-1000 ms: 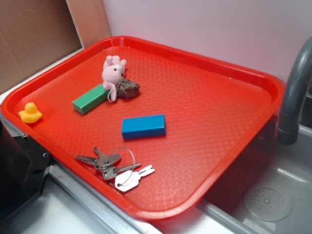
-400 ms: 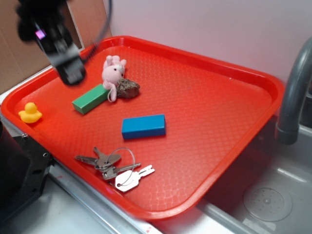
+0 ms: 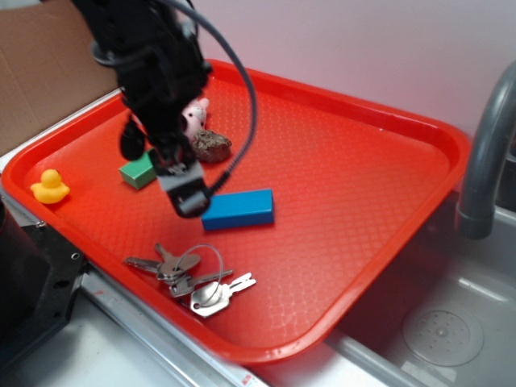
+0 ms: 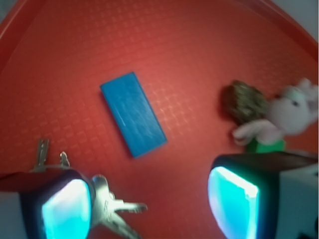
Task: Grab the blue block.
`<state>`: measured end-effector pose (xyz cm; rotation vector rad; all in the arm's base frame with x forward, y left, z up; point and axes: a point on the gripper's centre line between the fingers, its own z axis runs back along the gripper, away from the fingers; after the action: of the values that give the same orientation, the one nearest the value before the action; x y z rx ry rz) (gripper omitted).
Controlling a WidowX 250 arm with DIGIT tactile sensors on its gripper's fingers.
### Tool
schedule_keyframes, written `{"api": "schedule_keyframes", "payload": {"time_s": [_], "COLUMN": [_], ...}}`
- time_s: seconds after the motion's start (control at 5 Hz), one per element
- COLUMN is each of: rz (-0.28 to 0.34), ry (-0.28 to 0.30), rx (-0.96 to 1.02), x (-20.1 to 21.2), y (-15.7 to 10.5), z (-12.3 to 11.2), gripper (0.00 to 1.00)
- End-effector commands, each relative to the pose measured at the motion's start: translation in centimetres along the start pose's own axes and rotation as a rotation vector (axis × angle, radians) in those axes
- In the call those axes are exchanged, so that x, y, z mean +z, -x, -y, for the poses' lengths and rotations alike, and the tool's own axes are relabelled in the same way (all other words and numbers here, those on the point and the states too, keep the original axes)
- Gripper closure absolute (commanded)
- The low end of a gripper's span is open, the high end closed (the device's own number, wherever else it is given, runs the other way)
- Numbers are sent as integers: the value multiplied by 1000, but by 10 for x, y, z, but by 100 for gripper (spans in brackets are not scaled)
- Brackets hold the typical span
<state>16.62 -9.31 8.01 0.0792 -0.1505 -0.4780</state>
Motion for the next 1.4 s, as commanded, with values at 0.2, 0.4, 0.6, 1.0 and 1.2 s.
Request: {"api": "schedule_keyframes", "payload": {"time_s": [0.2,0.4,0.6,1.0,1.2], "rz": [34,45,42,-7,-62], "ry": [127,167,162,167,205], "rx": [-160,-146,-137,-92,33], "x": [-70,-74,-68,-45,-13], "y": [-42,-39,-34,-30,-23], "z": [13,12,9,-9,-46], "gripper": [0,81,100,100,100]}}
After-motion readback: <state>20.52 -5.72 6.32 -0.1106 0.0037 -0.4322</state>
